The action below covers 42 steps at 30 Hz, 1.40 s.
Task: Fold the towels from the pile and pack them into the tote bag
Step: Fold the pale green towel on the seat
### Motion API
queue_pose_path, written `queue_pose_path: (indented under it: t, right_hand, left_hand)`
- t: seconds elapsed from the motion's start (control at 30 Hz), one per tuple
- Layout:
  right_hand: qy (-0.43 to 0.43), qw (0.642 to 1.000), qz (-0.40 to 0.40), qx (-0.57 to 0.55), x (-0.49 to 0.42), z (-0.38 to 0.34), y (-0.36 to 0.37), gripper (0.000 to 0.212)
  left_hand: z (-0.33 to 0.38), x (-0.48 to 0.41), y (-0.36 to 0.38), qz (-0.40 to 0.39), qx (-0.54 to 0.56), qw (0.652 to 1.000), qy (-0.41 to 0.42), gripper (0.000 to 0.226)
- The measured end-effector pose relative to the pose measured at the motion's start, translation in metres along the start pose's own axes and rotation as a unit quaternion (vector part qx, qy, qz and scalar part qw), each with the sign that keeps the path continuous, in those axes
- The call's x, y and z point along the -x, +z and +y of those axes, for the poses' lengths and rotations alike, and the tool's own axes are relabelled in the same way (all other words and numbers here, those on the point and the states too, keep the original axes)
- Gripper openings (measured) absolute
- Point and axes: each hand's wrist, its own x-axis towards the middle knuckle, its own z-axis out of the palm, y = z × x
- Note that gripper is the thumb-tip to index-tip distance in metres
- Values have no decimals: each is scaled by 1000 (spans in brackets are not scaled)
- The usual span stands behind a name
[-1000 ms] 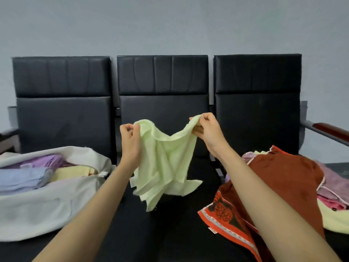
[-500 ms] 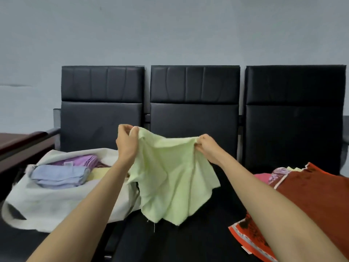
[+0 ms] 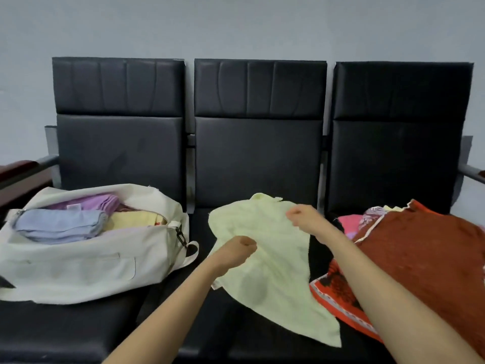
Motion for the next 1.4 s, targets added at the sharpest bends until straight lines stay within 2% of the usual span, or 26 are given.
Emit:
queue_pose_path:
  t: [0.07, 0.17, 0.27, 0.37, 0.5, 0.6, 0.7, 0.77, 0.83, 0.9, 1.0, 1.07, 1.17, 1.2, 1.27, 1.33, 1.4]
  right_hand:
    - [6, 996, -67, 60, 25, 15, 18, 19]
    - [-10, 979, -139, 149, 53, 30, 41, 8]
    - [-6, 966, -200, 163, 80, 33, 53, 25]
    - [-36, 941, -257, 219, 97, 42, 58, 47]
    - [-70, 913, -302, 264, 108, 52, 58, 75]
    - [-80, 905, -305, 286, 114, 54, 59, 83]
    - [-86, 905, -288, 301, 119, 53, 64, 80]
    - [-112, 907, -254, 315, 121, 54, 70, 66]
    - [-165, 899, -206, 349, 122, 54, 79, 50]
    - [-209, 889, -148, 380, 123, 51, 87, 53]
    - [-205, 895, -92, 385, 123, 47, 87, 56]
    - [-165, 922, -57, 346, 118, 45, 76, 43]
    - [-125, 977, 4, 171, 114, 45, 51, 25]
    - [-132, 984, 13, 121, 113, 45, 44, 21]
    - [-160, 982, 6, 96, 113, 46, 30, 14]
    - [-164, 979, -21, 123, 115, 46, 16, 7]
    - [-150, 972, -38, 179, 119, 44, 0, 27]
  left_hand:
    - [-25, -4, 4, 19, -88, 996, -23, 7]
    - [-49, -2, 7, 27, -247, 968, -34, 38]
    - [-68, 0, 4, 25, -320, 946, -39, 44]
    - [-79, 3, 1, 27, -357, 933, -34, 45]
    - [-85, 11, -8, -3, -341, 940, 3, 44]
    - [-93, 16, -23, -18, -327, 945, 19, 33]
    - [-100, 18, -29, 30, -372, 927, 32, 8]
    - [-100, 22, -27, 77, -334, 939, 29, 13]
    - [-92, 29, -24, 122, -240, 963, 32, 16]
    - [-81, 35, -20, 169, -160, 971, 50, 17]
    - [-74, 38, -25, 205, -60, 975, 59, 19]
    - [-76, 41, -36, 171, -42, 983, 52, 21]
    - [-78, 49, -50, 62, -74, 995, 40, 42]
    - [-78, 51, -51, 50, -89, 994, 47, 40]
    - [-73, 56, -53, 69, -79, 992, 71, 28]
    - [-67, 63, -59, 90, 27, 992, 88, 34]
    - [-56, 73, -66, 100, 174, 975, 95, 56]
